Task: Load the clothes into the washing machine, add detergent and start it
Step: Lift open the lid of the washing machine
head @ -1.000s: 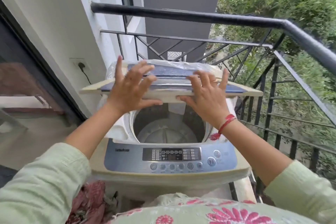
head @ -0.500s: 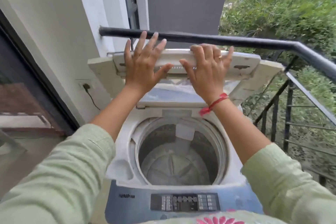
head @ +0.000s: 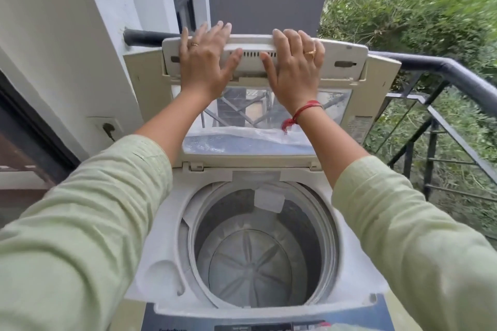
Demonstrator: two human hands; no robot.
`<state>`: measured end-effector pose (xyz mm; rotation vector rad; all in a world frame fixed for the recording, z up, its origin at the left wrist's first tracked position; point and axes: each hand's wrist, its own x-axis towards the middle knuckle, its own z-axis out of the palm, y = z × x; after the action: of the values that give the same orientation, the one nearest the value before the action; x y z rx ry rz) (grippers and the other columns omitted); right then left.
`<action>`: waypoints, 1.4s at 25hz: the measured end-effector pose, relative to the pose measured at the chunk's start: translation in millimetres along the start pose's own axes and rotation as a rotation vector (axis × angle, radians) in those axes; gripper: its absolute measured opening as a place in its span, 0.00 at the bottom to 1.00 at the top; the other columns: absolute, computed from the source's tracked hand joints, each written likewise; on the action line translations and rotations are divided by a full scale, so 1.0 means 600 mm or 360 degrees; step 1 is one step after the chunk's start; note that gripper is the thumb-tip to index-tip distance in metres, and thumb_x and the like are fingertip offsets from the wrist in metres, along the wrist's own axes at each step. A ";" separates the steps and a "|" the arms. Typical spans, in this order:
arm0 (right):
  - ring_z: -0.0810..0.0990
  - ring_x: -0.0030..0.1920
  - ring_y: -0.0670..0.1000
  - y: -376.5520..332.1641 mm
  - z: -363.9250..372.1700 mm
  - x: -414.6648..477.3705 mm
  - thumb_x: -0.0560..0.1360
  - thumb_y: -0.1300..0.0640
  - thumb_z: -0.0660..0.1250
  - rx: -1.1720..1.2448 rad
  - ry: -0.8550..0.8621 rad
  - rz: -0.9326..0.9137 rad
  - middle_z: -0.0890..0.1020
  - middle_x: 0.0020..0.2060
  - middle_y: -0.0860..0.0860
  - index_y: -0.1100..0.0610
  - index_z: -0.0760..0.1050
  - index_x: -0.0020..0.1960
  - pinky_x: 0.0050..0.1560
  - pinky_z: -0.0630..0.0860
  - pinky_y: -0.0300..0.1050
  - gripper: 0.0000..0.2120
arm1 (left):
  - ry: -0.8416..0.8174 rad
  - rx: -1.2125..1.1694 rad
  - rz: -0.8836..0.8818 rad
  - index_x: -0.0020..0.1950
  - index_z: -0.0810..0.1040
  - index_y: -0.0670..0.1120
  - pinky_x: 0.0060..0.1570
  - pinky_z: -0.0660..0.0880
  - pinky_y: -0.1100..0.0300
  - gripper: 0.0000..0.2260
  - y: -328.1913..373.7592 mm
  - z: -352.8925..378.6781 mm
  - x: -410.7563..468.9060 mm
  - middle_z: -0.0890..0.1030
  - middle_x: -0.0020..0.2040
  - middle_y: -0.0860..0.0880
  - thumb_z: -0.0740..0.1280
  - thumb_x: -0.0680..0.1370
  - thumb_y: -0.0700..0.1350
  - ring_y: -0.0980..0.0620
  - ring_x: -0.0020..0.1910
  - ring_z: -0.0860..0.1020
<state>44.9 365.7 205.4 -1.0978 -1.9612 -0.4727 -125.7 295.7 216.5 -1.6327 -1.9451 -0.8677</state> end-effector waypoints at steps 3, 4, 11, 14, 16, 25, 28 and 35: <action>0.72 0.63 0.55 -0.001 0.016 0.014 0.79 0.40 0.49 0.0002 -0.0013 0.0039 0.77 0.60 0.51 0.52 0.72 0.64 0.66 0.54 0.53 0.24 | -0.0073 0.0020 0.0007 0.75 0.62 0.51 0.73 0.43 0.45 0.27 -0.007 0.009 0.019 0.64 0.75 0.51 0.49 0.80 0.63 0.48 0.75 0.57; 0.72 0.63 0.55 -0.001 0.020 0.017 0.79 0.40 0.49 0.0003 -0.0012 0.0052 0.77 0.59 0.51 0.52 0.72 0.64 0.66 0.54 0.53 0.24 | -0.0098 0.0020 0.0015 0.75 0.61 0.50 0.73 0.42 0.45 0.27 -0.011 0.011 0.024 0.62 0.75 0.50 0.49 0.80 0.63 0.48 0.76 0.56; 0.70 0.65 0.56 -0.004 0.014 0.014 0.79 0.39 0.47 -0.0053 -0.0096 0.0067 0.74 0.62 0.52 0.51 0.69 0.66 0.68 0.53 0.55 0.24 | -0.0141 -0.0019 -0.0153 0.78 0.50 0.50 0.72 0.38 0.41 0.28 0.007 0.013 0.004 0.53 0.78 0.51 0.47 0.80 0.61 0.48 0.77 0.46; 0.67 0.69 0.56 -0.001 0.002 -0.001 0.79 0.39 0.48 -0.0059 -0.0087 0.0006 0.71 0.67 0.54 0.50 0.66 0.70 0.70 0.50 0.55 0.25 | -0.0151 0.0083 -0.0069 0.78 0.44 0.49 0.68 0.36 0.34 0.28 0.005 -0.012 -0.021 0.48 0.79 0.48 0.47 0.81 0.57 0.46 0.77 0.44; 0.63 0.72 0.58 0.008 -0.005 -0.022 0.80 0.40 0.49 -0.0117 -0.0067 -0.0091 0.66 0.72 0.56 0.52 0.60 0.74 0.72 0.48 0.57 0.27 | -0.0101 0.0344 0.0072 0.78 0.42 0.48 0.65 0.37 0.30 0.27 0.005 -0.020 -0.053 0.46 0.78 0.45 0.50 0.82 0.51 0.43 0.77 0.44; 0.48 0.76 0.59 0.010 -0.034 -0.073 0.79 0.38 0.47 -0.0335 -0.0278 -0.0240 0.50 0.77 0.57 0.53 0.45 0.77 0.72 0.43 0.66 0.32 | -0.0317 0.0531 0.0121 0.75 0.32 0.46 0.66 0.39 0.31 0.40 0.013 -0.039 -0.112 0.36 0.77 0.45 0.58 0.78 0.56 0.44 0.76 0.37; 0.46 0.77 0.58 0.005 -0.043 -0.082 0.79 0.36 0.46 -0.0345 -0.0314 -0.0227 0.48 0.77 0.57 0.53 0.43 0.77 0.72 0.42 0.66 0.33 | -0.0326 0.0547 0.0111 0.76 0.33 0.47 0.66 0.37 0.31 0.39 0.017 -0.057 -0.118 0.37 0.77 0.45 0.58 0.78 0.57 0.45 0.76 0.37; 0.44 0.77 0.58 0.000 -0.092 -0.090 0.78 0.36 0.47 -0.0141 -0.0403 -0.0244 0.47 0.77 0.57 0.53 0.43 0.77 0.72 0.40 0.65 0.34 | -0.0383 0.0593 -0.0045 0.76 0.36 0.46 0.65 0.37 0.30 0.37 0.029 -0.092 -0.145 0.40 0.78 0.44 0.56 0.78 0.56 0.45 0.76 0.39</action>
<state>86.3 301.6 195.0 -1.1118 -2.2767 -0.5278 -94.6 197.7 197.4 -1.5408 -2.1382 -0.2981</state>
